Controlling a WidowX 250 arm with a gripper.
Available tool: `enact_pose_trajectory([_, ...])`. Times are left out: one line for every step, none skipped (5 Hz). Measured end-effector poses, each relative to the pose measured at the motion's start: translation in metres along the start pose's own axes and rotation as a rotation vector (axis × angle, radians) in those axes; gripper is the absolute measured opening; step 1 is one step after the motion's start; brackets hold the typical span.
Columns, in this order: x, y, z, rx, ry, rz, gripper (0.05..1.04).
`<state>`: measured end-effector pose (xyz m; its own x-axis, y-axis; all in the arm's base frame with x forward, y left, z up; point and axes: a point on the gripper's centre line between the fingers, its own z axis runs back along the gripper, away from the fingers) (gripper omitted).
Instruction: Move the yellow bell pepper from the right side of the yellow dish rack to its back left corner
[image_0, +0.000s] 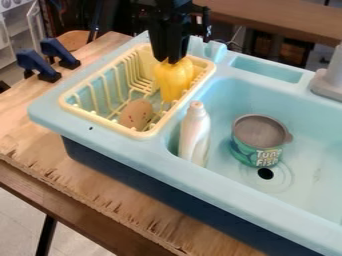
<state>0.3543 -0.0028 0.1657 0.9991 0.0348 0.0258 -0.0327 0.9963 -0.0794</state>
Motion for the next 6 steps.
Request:
enact_pose_trajectory([-0.004, -0.002, 0.0, -0.014, 0.001, 0.002, 0.182])
enact_pose_trajectory([-0.008, -0.001, 0.007, -0.036, -0.022, 0.013, 0.143])
enact_pose_trajectory([-0.011, 0.004, 0.021, -0.051, -0.055, 0.021, 0.127])
enact_pose_trajectory([-0.011, 0.017, 0.04, -0.054, -0.114, 0.05, 0.121])
enact_pose_trajectory([-0.008, 0.03, 0.054, -0.049, -0.147, 0.093, 0.121])
enact_pose_trajectory([0.001, 0.042, 0.054, -0.025, -0.133, 0.136, 0.121])
